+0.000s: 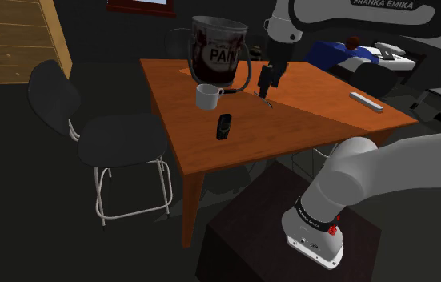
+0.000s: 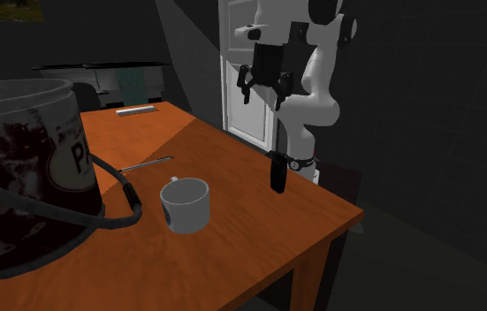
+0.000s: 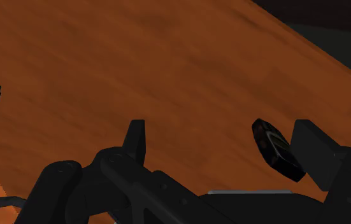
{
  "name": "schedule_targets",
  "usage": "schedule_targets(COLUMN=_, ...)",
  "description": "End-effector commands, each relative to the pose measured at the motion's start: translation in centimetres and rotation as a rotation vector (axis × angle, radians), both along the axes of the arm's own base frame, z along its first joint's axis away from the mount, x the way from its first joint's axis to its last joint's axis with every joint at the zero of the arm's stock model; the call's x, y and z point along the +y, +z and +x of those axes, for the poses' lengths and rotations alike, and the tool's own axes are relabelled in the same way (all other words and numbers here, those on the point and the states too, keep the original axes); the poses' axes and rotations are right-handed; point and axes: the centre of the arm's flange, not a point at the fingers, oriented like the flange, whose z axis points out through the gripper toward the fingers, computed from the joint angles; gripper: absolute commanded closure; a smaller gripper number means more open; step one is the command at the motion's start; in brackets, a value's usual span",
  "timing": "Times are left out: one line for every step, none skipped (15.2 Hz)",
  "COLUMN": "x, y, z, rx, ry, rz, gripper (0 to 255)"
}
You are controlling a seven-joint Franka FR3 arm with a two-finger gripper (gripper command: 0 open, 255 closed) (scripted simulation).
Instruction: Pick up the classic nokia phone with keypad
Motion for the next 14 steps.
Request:
schedule_targets(x=0.0, y=0.0, z=0.0, rx=0.0, ry=0.0, rz=0.0, gripper=0)
schedule_targets(x=0.7, y=-0.8, z=0.7, rx=0.004, ry=-0.005, rz=0.007, gripper=0)
schedule_targets(x=1.4, y=-1.6, z=1.5, rx=0.008, ry=-0.009, rz=0.015, gripper=0)
schedule_targets(x=2.1, y=-2.3, z=2.2, rx=0.012, ry=-0.014, rz=0.022, gripper=0)
schedule_targets(x=2.8, y=-3.1, z=3.0, rx=0.016, ry=-0.019, rz=0.029, gripper=0)
schedule_targets(x=3.5, y=-3.9, z=3.7, rx=0.02, ry=-0.024, rz=0.036, gripper=0)
schedule_targets(x=4.3, y=-4.6, z=4.4, rx=0.024, ry=-0.028, rz=0.044, gripper=0)
schedule_targets(x=5.0, y=-5.4, z=5.2, rx=0.028, ry=-0.033, rz=0.051, gripper=0)
schedule_targets(x=5.7, y=-6.2, z=5.9, rx=0.031, ry=-0.038, rz=0.058, gripper=0)
schedule_targets(x=6.4, y=-6.9, z=6.7, rx=0.035, ry=-0.043, rz=0.065, gripper=0)
schedule_targets(x=7.1, y=-7.7, z=7.4, rx=0.039, ry=-0.047, rz=0.073, gripper=0)
schedule_targets(x=7.9, y=-8.5, z=8.2, rx=0.043, ry=-0.052, rz=0.08, gripper=0)
schedule_targets(x=8.4, y=-9.0, z=8.7, rx=0.046, ry=-0.055, rz=0.085, gripper=0)
schedule_targets(x=8.4, y=-9.5, z=8.7, rx=0.046, ry=-0.055, rz=0.085, gripper=0)
